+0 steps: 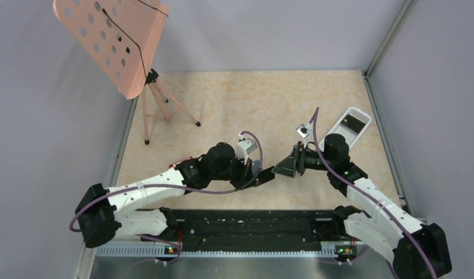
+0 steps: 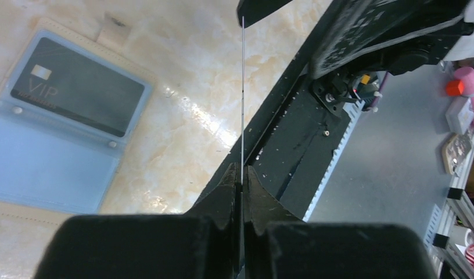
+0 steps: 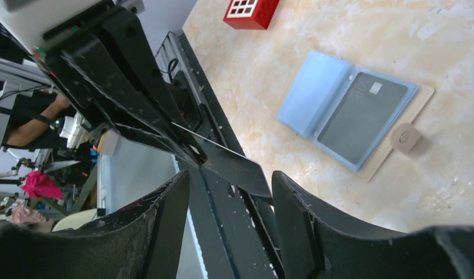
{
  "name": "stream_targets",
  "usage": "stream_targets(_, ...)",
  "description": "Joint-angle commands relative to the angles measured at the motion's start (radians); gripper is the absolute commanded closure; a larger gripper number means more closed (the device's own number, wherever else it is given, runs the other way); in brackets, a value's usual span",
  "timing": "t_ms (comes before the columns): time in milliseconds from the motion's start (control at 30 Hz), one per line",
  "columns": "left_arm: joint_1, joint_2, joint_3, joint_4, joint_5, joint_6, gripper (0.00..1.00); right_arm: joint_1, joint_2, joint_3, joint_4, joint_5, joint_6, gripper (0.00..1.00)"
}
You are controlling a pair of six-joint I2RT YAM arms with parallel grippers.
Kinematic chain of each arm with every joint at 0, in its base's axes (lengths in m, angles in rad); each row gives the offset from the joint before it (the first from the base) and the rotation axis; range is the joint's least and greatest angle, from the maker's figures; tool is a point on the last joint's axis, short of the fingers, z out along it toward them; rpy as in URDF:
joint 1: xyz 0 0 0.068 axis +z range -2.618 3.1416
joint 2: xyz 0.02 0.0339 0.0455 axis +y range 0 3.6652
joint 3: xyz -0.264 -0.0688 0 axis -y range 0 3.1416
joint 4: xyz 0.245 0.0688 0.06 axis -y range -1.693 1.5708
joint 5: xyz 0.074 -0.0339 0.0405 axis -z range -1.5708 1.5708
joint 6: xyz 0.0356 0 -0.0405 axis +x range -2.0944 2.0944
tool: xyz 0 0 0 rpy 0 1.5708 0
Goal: Take the credit cards out of the card holder
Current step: Place the credit card in the storage box.
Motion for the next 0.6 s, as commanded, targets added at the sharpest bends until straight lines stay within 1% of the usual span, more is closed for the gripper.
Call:
stream_targets(0,0.003,0.004,0.055,0.087,0.077,-0.010,1.00,-0.021,-0.022,-0.036,0.048,-0.069,-0.046,0.46)
stream_targets(100,0.003,0.012,0.062,0.096,0.104,-0.018,1.00,-0.034,-0.053,-0.074,0.129,-0.098,0.005,0.47)
stream_targets(200,0.003,0.014,0.053,0.120,0.117,-0.031,1.00,-0.044,-0.071,-0.118,0.249,-0.131,0.092,0.53)
stream_targets(300,0.003,0.015,0.053,0.120,0.116,-0.034,1.00,-0.048,-0.070,-0.145,0.313,-0.151,0.132,0.71)
stream_targets(333,0.003,0.016,0.053,0.118,0.110,-0.036,1.00,-0.047,-0.072,-0.154,0.341,-0.156,0.146,0.79)
stream_targets(400,0.004,0.019,0.055,0.113,0.099,-0.041,1.00,-0.048,-0.082,-0.158,0.346,-0.151,0.156,0.96)
stream_targets(433,0.005,0.020,0.059,0.105,0.083,-0.046,0.99,-0.050,-0.088,-0.150,0.326,-0.144,0.150,1.00)
stream_targets(533,0.014,0.026,0.077,0.058,0.024,-0.045,0.74,-0.060,-0.106,-0.119,0.282,-0.107,0.146,1.00)
stream_targets(567,0.015,0.027,0.085,0.033,-0.015,-0.040,0.68,-0.066,-0.108,-0.099,0.248,-0.080,0.140,1.00)
